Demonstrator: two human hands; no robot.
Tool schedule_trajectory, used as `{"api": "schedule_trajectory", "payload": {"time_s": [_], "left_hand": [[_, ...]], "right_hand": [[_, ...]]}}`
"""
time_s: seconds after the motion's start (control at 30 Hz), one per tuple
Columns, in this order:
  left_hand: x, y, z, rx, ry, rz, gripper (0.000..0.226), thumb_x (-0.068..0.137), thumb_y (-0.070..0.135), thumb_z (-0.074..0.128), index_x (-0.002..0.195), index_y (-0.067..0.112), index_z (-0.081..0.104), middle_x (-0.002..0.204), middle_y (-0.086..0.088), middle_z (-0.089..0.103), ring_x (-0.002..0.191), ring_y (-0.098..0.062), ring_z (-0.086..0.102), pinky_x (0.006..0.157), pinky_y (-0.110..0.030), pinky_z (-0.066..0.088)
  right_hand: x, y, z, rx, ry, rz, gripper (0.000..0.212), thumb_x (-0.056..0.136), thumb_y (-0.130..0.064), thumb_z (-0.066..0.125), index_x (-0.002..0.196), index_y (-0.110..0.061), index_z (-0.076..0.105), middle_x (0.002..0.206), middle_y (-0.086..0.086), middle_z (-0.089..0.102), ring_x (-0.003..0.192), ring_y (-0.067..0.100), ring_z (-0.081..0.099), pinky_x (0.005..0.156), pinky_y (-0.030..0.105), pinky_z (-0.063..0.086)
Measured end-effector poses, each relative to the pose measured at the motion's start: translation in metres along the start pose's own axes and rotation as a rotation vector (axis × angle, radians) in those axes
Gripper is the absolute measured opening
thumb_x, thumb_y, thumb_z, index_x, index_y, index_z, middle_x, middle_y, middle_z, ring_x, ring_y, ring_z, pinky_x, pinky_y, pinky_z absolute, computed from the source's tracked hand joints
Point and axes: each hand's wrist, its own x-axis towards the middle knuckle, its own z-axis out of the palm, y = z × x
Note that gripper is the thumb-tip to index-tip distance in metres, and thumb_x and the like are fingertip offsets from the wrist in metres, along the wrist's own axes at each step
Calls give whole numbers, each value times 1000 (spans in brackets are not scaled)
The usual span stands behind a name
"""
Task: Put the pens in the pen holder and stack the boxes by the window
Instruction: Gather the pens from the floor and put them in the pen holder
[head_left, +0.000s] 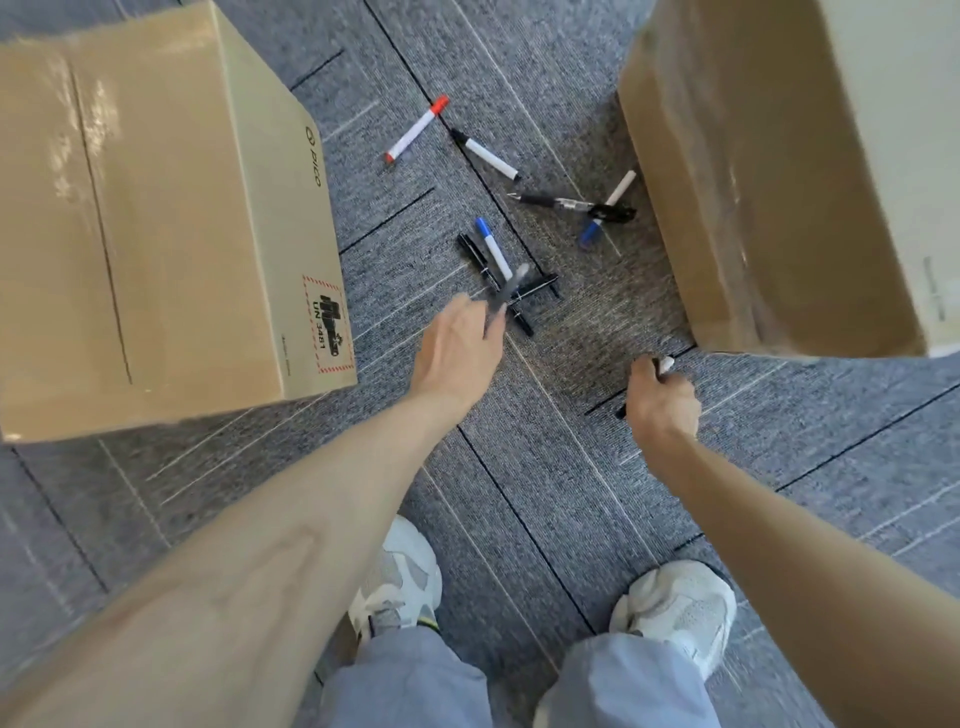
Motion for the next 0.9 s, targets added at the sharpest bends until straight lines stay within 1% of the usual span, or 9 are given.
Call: {"api": "schedule_trajectory", "payload": {"time_s": [0.1,0.17,0.3,0.47,0.6,0.67,0.73,0.8,0.9], "left_hand": [[8,8,0,-10,153,63,22,102,20,45,110,5,59,104,-2,51,80,-12,51,75,-26,50],[14,9,4,40,199,89,26,99,14,49,121,3,59,113,-5,52,98,-13,52,92,-23,45],[22,2,17,150,119,21,37,97,12,52,132,5,54,128,-9,50,117,-17,46,103,-27,36],[20,-2,24,338,13,36,37,93,31,59,122,9,53,116,-6,58,105,-21,48,95,-36,44],[19,1,26,404,-30,52,34,95,32,57,120,10,52,110,-5,62,103,-22,51,94,-38,45],[19,5,25,364,-47,5,28,98,28,52,119,9,52,102,-6,64,97,-24,56,89,-40,49],[20,6,22,297,-93,-56,25,101,25,45,118,8,51,91,-6,64,80,-24,60,75,-40,54],[15,5,18,131,-166,-169,29,103,21,40,127,6,45,83,-4,58,62,-19,55,57,-34,51],[1,3,12,-132,-187,-306,34,105,20,37,135,7,39,80,-5,55,54,-16,48,47,-28,45]], "right_hand": [[-3,3,2,66,-68,-40,41,102,-38,33,99,-5,56,76,7,54,61,20,50,58,30,40],[-7,4,2,87,-110,-65,39,105,-36,34,88,-8,54,72,5,53,53,17,48,48,25,37],[-10,5,6,148,-139,-99,41,107,-34,33,87,-4,54,75,12,60,50,19,50,51,29,46],[-8,6,16,229,-159,-119,39,107,-35,33,77,-12,42,64,6,46,52,19,39,56,35,36],[-13,7,23,186,-206,-124,38,107,-35,35,76,-14,42,64,5,47,52,20,42,53,32,36],[-17,7,25,167,-232,-133,36,107,-35,36,78,-15,46,63,3,47,50,18,42,53,32,38],[-22,7,22,139,-253,-157,36,107,-35,36,79,-14,47,63,2,48,48,17,42,52,31,39],[-29,9,13,50,-272,-189,37,108,-35,34,85,-11,49,66,3,51,50,17,45,50,30,42],[-38,6,-11,-143,-295,-264,35,108,-32,33,105,-3,53,70,6,55,51,15,49,40,22,42]]}}
